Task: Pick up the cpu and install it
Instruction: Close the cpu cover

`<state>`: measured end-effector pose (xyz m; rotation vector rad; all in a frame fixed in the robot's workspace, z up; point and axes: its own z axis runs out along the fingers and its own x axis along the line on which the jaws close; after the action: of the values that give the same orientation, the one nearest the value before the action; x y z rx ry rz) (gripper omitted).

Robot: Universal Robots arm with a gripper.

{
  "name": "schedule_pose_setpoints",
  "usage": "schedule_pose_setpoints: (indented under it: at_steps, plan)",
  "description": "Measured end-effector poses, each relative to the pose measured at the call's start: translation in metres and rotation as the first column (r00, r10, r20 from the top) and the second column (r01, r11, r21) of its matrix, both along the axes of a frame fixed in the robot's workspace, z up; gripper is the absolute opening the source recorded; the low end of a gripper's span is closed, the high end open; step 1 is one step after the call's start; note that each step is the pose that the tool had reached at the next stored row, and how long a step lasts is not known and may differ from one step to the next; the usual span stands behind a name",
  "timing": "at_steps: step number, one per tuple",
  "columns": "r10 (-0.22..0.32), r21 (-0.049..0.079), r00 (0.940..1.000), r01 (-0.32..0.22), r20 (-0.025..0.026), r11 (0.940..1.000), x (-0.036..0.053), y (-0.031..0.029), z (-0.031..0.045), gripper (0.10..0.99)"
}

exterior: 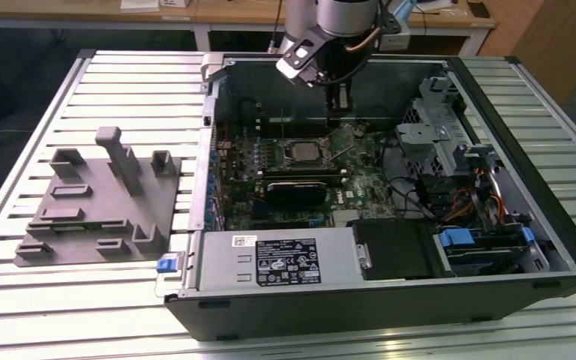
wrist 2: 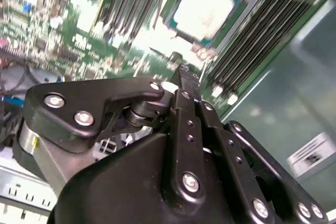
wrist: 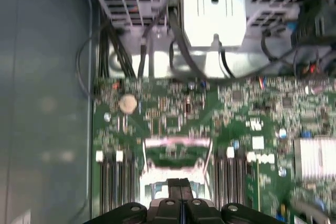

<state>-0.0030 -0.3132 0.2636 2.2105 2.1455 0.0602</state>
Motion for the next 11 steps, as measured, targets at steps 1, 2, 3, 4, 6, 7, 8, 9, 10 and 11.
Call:
schedule_pose_setpoints:
  at_steps: [1, 2, 3, 4, 6, 7, 8, 9, 10, 11]
  plan:
    - [0.0, 0.0, 1.0, 0.0, 0.0, 1.0, 0.0044, 0.0, 0.0, 0.106]
    - [0.0, 0.0, 1.0, 0.0, 0.0, 1.0, 0.009, 0.0, 0.0, 0.106]
    - [0.0, 0.0, 1.0, 0.0, -0.0001, 1.0, 0.0135, 0.0, 0.0001, 0.106]
    - [0.0, 0.0, 1.0, 0.0, -0.0001, 1.0, 0.018, 0.0, 0.0001, 0.106]
    - [0.0, 0.0, 1.0, 0.0, -0.0001, 1.0, 0.0272, 0.0001, 0.0, 0.106]
    - [0.0, 0.0, 1.0, 0.0, -0.0001, 1.0, 0.0316, 0.0001, 0.0, 0.106]
    - [0.0, 0.0, 1.0, 0.0, -0.0001, 1.0, 0.0361, 0.0, 0.0, 0.106]
    - [0.0, 0.0, 1.0, 0.0, -0.0001, 1.0, 0.041, 0.0, 0.0, 0.106]
    - [0.0, 0.0, 1.0, 0.0, -0.0002, 1.0, 0.0451, 0.0, 0.0001, 0.106]
    - [0.0, 0.0, 1.0, 0.0, -0.0002, 1.0, 0.0499, 0.0, 0.0, 0.106]
